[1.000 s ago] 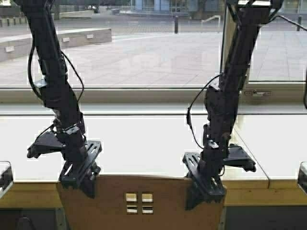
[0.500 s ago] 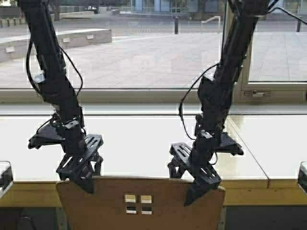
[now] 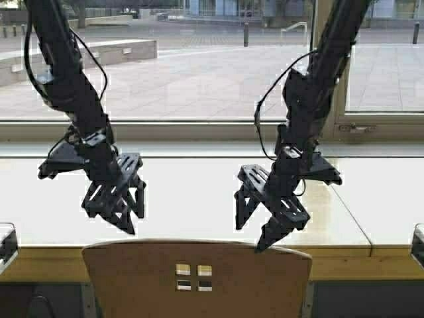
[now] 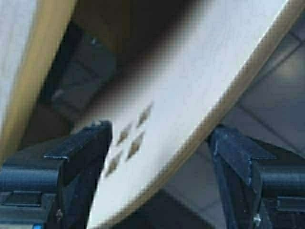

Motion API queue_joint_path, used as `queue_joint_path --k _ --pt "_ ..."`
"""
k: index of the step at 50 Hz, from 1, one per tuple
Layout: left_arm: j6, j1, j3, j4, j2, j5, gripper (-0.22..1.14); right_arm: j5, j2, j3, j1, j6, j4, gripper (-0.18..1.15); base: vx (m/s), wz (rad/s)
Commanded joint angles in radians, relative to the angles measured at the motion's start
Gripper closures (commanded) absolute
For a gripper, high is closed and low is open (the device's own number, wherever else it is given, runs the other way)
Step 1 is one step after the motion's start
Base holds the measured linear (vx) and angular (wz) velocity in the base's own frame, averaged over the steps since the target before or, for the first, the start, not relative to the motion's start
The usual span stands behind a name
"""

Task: Push the chairs under the table

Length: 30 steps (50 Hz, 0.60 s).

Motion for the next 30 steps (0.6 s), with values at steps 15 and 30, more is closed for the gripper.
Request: queue_joint_path --k 15,30 --pt "0.118 0.029 0.138 0.074 -0.359 0.005 0.13 -0.063 -0.351 0.127 -0.044 -0.026 -0.064 0.06 -0.01 0.00" --pt "0.509 0.127 0.314 0.419 -0.747 0.031 0.13 -0.115 -0.620 0.213 -0.044 -0.091 -0.541 0.06 -0.01 0.03"
